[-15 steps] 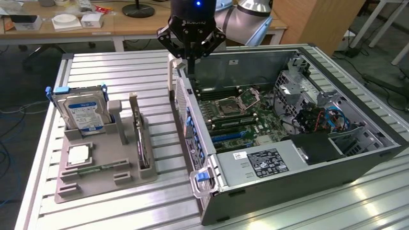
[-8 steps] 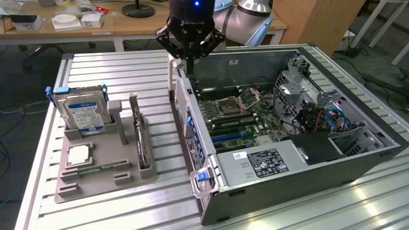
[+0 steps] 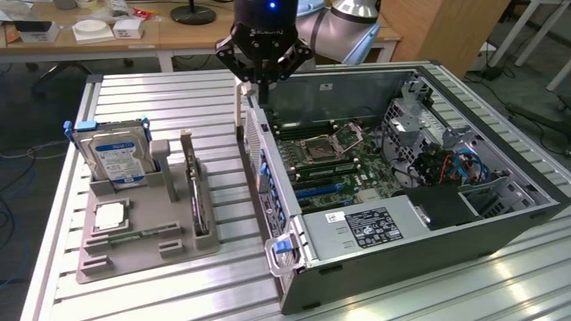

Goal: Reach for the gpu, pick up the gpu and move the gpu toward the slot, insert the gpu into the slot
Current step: 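Reach for the gpu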

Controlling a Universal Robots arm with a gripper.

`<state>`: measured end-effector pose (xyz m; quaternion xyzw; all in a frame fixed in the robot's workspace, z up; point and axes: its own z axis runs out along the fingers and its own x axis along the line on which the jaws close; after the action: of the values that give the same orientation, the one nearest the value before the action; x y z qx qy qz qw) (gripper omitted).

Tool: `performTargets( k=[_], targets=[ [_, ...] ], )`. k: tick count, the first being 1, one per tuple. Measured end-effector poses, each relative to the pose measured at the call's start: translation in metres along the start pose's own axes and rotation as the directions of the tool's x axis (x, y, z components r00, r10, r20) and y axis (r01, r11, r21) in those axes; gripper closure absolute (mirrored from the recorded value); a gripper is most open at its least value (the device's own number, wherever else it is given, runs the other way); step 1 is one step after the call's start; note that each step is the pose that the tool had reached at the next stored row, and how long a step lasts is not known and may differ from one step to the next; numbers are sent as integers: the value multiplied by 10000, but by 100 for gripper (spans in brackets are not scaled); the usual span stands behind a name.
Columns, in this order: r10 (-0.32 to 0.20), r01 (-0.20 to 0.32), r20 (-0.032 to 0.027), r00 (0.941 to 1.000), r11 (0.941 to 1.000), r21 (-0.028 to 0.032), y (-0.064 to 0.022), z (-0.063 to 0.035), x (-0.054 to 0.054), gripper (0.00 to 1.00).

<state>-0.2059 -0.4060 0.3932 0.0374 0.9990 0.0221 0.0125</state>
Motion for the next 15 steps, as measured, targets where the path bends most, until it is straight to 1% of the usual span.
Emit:
performTargets(
  k=[15],
  targets=[
    [0,0,0,10000,10000,-1,-16,-1,53,90]
  ],
)
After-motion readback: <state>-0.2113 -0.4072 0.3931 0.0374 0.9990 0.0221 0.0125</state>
